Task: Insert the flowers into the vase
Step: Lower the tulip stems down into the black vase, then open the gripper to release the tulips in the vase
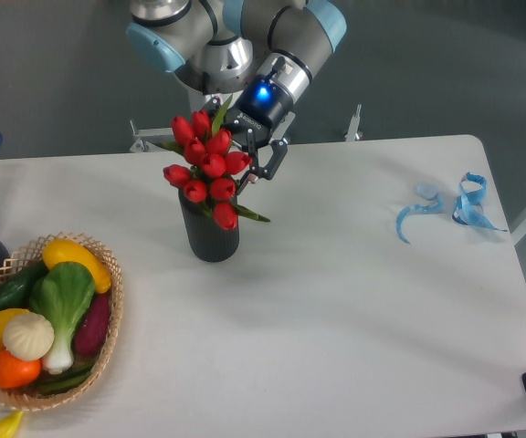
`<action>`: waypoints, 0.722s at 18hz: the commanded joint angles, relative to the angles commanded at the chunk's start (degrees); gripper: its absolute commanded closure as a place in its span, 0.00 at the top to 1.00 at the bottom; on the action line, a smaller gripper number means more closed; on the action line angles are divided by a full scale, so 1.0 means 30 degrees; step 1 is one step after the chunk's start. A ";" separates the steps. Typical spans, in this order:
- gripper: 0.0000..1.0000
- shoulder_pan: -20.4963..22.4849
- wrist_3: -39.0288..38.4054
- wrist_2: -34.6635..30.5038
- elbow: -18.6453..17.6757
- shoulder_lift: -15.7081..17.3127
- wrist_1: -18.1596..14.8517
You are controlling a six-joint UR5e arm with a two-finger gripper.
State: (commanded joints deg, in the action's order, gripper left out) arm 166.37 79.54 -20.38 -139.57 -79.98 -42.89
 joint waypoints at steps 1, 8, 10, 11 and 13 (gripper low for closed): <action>1.00 0.0176 0.0000 -0.0206 0.0029 0.0088 0.0000; 1.00 0.0295 0.0000 -0.3224 0.0820 0.0148 0.0000; 1.00 0.0790 0.0029 -0.3779 0.0937 0.0176 0.0000; 1.00 0.1083 0.0029 -0.4159 0.1025 0.0205 0.0000; 1.00 0.1291 0.0029 -0.4804 0.1463 0.0206 0.0000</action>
State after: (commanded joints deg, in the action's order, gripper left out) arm 170.24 79.63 -34.79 -135.18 -79.37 -42.89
